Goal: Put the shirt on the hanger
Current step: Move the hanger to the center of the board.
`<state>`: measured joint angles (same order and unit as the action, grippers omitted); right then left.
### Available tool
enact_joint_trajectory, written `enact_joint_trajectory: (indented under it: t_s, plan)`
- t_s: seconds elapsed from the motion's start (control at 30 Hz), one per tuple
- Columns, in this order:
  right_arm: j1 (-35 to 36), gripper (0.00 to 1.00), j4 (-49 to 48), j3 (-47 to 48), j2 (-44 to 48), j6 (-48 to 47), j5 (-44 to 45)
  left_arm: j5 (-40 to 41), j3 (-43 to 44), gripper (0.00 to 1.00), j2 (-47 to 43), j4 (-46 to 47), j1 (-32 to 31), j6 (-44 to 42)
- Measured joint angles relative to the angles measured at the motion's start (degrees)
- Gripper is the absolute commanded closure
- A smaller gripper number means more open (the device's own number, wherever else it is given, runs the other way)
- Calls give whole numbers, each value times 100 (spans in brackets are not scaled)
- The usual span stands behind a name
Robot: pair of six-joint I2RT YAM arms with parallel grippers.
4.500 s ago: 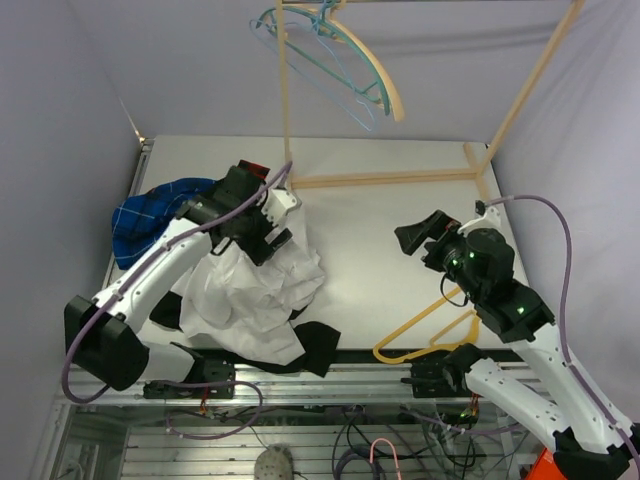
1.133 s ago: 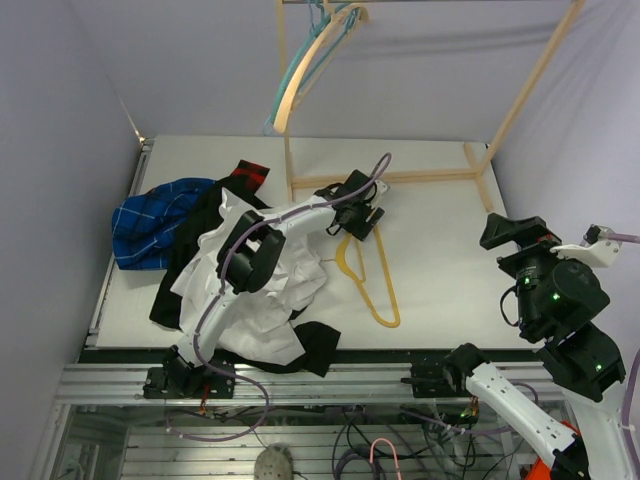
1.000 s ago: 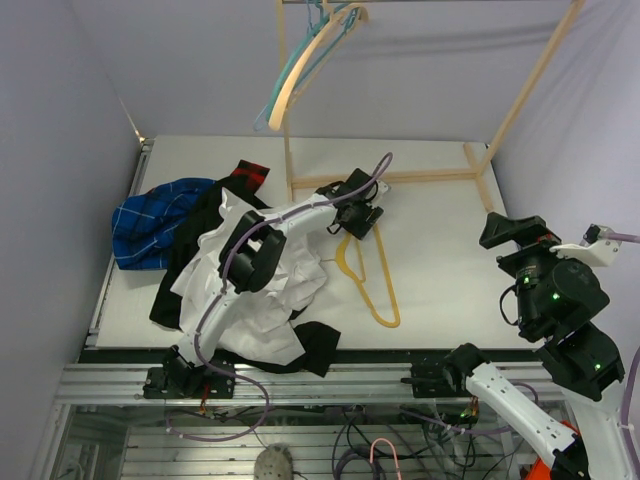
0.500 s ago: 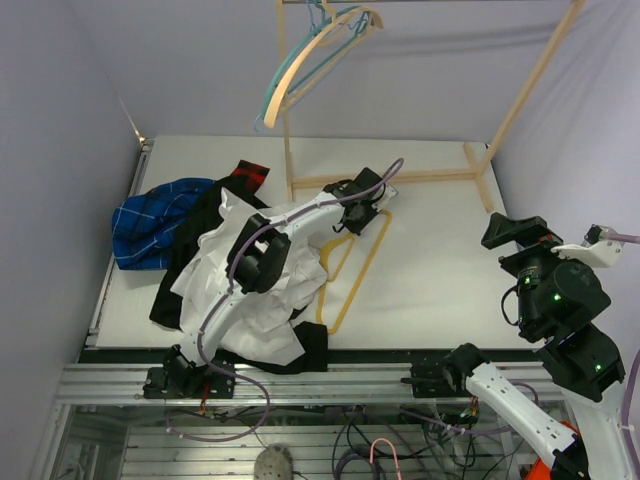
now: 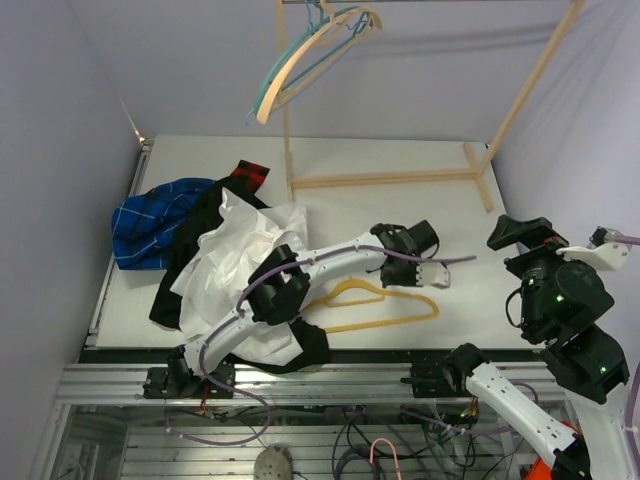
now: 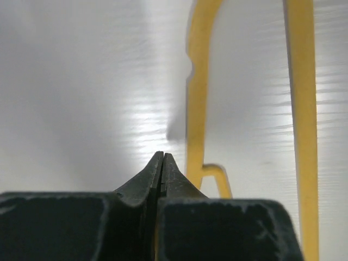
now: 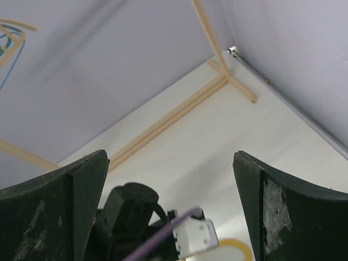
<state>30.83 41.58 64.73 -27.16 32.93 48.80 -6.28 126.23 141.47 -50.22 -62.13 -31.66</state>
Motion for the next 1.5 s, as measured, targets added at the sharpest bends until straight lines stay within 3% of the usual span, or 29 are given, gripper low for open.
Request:
enact_joint_trajectory:
  t_s: [0.17, 0.2, 0.3, 0.33, 0.5, 0.6, 0.8, 0.97, 1.17, 1.5]
  plan:
    - [83, 1, 264, 284, 55, 2, 328, -105, 133, 90, -33, -114, -490, -634]
    - [118, 1, 321, 361, 92, 7, 391, -48, 144, 77, -37, -109, -560, -754]
    - [256, 1, 520, 601, 170, 92, 564, 264, 190, 6, -57, -105, -723, -944]
    - [310, 1, 612, 678, 192, 153, 632, 404, 280, 0, -57, -107, -756, -837]
    - [568, 2, 1040, 796, 330, 442, 918, 503, 400, 1, -323, 2, -732, -46]
    - [782, 2, 1189, 787, 485, 579, 1071, 452, -4, 1, -1010, 114, -435, 605]
    - [1239, 2, 1344, 643, 695, 883, 1377, 127, 109, 1, -1878, -129, 903, 1768]
    - [1449, 2, 1351, 372, 695, 1019, 1497, 275, -1198, 1, -2302, -350, 1683, 2940]
    - [1569, 2, 1314, 42, 693, 1172, 1506, 81, -2487, 1, -2319, -577, 1307, 3853]
    - [1580, 4, 1523, 7, 734, 1620, 1467, 503, -3143, 1, -2422, -291, 680, 3899]
